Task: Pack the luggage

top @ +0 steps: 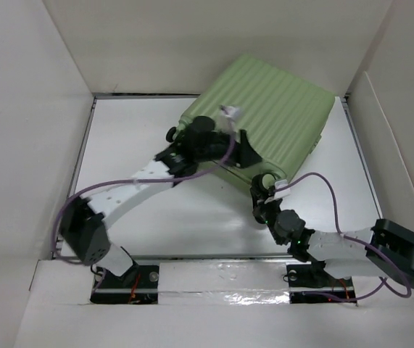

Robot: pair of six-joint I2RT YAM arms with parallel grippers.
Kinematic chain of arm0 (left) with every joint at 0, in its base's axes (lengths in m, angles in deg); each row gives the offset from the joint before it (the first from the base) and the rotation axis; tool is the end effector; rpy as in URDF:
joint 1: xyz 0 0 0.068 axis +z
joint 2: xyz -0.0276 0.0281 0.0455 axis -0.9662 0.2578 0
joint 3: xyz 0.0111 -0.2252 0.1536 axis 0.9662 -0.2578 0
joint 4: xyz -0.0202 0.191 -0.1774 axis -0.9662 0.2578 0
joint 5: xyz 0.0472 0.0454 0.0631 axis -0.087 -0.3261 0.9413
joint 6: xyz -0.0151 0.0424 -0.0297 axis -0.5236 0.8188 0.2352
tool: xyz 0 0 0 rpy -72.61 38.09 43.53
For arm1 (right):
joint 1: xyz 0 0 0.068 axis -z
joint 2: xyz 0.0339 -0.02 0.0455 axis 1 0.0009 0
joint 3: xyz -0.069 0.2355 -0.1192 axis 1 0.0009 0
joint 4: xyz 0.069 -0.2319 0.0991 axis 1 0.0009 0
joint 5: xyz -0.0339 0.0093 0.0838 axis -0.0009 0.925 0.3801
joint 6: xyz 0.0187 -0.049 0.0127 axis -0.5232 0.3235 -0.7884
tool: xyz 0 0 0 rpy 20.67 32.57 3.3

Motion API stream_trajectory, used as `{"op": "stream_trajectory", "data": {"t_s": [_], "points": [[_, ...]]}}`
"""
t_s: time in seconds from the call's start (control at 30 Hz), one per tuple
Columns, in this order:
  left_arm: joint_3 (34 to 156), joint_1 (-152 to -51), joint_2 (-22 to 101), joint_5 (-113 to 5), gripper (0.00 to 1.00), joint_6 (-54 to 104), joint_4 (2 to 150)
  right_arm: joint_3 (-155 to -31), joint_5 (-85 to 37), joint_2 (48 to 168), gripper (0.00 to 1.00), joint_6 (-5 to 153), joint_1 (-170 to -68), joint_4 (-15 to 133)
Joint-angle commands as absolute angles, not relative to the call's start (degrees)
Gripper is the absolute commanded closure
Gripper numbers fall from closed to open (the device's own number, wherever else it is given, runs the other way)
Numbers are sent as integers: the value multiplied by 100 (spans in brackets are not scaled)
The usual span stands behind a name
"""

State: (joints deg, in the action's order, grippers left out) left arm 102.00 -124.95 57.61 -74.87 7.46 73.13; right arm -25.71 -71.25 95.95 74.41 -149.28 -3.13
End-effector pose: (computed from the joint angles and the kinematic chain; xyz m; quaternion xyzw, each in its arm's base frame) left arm 0.2385 -0.3101 0.3593 0.2954 0.6937 -0.5458 0.3655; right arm 0.1211 0.1595 0.1763 -0.0792 0.7000 0.1616 0.6911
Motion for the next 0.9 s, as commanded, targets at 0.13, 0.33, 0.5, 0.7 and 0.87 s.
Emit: {"op": "stream_trajectory", "data": {"t_s": [0.13, 0.33, 0.5, 0.7, 0.87], "points": [[8764, -10341, 3106, -4634, 34, 718, 7909, -2941, -7064, 8294, 100, 7153, -14997, 315], [9054, -8913, 3332, -5565, 25, 1947, 9703, -3064, -6485, 7949, 100, 7241, -14813, 739], [9195, -8912, 3738, -5784, 22, 2906, 9935, -3117, -6194, 8133, 100, 7303, -14760, 528], [9255, -9105, 4018, -5971, 20, 3171, 9670, -3047, -5851, 8116, 100, 7198, -14567, 528], [9432, -9158, 4413, -6101, 20, 3250, 9346, -3003, -5658, 8099, 100, 7145, -14514, 546]]}}
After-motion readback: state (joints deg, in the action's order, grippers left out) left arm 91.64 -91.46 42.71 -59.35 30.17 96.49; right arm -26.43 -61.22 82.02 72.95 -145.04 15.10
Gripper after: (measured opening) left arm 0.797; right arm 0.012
